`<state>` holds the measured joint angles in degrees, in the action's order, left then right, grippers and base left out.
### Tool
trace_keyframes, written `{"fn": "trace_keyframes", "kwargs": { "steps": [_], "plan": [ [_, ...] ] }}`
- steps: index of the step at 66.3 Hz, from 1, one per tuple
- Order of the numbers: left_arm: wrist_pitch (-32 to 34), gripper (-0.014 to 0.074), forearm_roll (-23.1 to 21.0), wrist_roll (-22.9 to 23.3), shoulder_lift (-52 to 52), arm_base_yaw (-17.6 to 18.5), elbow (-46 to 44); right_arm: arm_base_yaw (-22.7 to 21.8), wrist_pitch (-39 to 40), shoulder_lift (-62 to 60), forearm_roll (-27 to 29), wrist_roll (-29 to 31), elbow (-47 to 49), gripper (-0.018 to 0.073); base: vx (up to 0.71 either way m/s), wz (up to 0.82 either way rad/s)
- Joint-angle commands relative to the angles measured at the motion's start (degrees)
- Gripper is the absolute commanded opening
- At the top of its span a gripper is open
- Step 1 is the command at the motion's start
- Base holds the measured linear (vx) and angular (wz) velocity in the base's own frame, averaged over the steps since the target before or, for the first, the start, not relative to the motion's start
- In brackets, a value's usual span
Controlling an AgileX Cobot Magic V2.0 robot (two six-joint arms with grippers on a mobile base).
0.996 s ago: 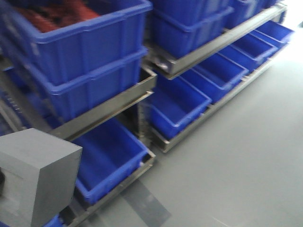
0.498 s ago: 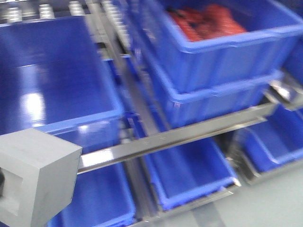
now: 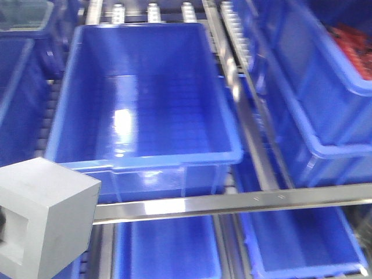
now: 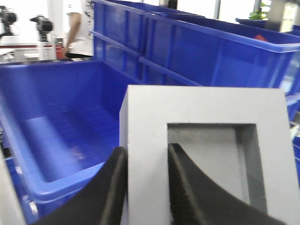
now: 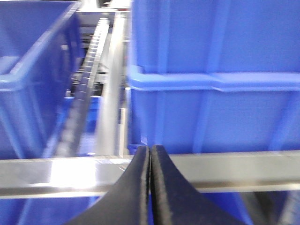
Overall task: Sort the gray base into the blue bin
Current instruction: 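Turn the base to face the empty blue bin on the shelf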
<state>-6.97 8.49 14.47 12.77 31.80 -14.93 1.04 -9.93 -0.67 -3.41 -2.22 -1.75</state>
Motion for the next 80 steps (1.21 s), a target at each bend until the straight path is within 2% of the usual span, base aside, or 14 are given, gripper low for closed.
{"fn": "trace_keyframes", "kwargs": {
  "steps": [1, 33, 80],
  "plan": [
    [6.4, -0.0006, -0.1, 0.6, 0.3, 0.3, -1.7, -0.3, 4.3, -0.7, -0.4, 0.3, -0.8, -0.0009, 0.08, 0.33],
    [6.4, -0.0006, -0.1, 0.6, 0.3, 0.3, -1.7, -0.3, 4.3, -0.7, -0.4, 0.3, -0.8, -0.0009, 0.09, 0.2],
    [6.4, -0.0006, -0.1, 0.6, 0.3, 0.3, -1.7, -0.3, 4.3, -0.7, -0.4, 0.3, -0.8, -0.0009, 0.14, -0.03]
  ]
}}
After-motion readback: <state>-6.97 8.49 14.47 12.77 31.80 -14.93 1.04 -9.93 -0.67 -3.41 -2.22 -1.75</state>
